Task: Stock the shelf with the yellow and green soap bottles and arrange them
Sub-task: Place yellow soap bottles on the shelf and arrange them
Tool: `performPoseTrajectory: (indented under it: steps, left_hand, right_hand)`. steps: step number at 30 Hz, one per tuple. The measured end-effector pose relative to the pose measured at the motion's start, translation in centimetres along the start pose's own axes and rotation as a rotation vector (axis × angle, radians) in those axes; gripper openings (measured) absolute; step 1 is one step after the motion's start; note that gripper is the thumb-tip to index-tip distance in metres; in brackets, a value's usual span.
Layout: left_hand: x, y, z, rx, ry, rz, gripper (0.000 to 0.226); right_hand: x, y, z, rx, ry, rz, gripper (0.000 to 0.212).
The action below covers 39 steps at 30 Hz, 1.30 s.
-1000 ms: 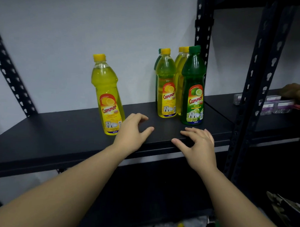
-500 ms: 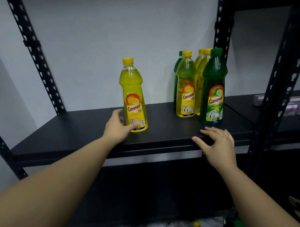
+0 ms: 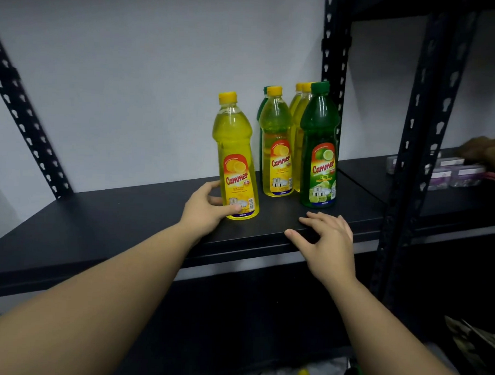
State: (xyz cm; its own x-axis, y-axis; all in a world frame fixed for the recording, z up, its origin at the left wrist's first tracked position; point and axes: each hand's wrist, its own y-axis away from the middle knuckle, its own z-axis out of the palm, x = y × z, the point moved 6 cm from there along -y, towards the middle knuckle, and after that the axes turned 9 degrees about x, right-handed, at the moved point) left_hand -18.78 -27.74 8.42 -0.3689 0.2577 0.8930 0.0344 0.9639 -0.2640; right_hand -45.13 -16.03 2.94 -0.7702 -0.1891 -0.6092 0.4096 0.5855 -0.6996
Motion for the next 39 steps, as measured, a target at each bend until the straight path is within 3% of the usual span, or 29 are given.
performPoseTrajectory:
  steps: [11, 23, 31, 34, 39]
  left_hand:
    - [3.2, -0.6, 7.8, 0.017, -0.079, 0.076, 0.087]
    - [4.9, 0.0, 9.9, 0.061, -0.124, 0.083, 0.077]
    - [4.7, 1.5, 9.4, 0.038, -0.168, 0.105, 0.087]
    - [4.7, 3.6, 8.5, 0.044, -0.222, 0.159, 0.074]
    - [4.0, 8.8, 6.5, 0.072, -0.330, 0.332, 0.059]
  right_hand:
    - [0.2, -0.2, -0.1, -0.005, 0.011, -0.002, 0.051]
    - [-0.3, -0.4, -0.4, -0.003, 0.011, 0.004, 0.053]
    - [-0.3, 0.1, -1.5, -0.021, -0.094, 0.008, 0.049]
    - [-0.4, 0.9, -2.7, 0.066, -0.134, 0.011, 0.039]
    - [-1.3, 2.8, -3.1, -0.007, -0.096, -0.027, 0.036]
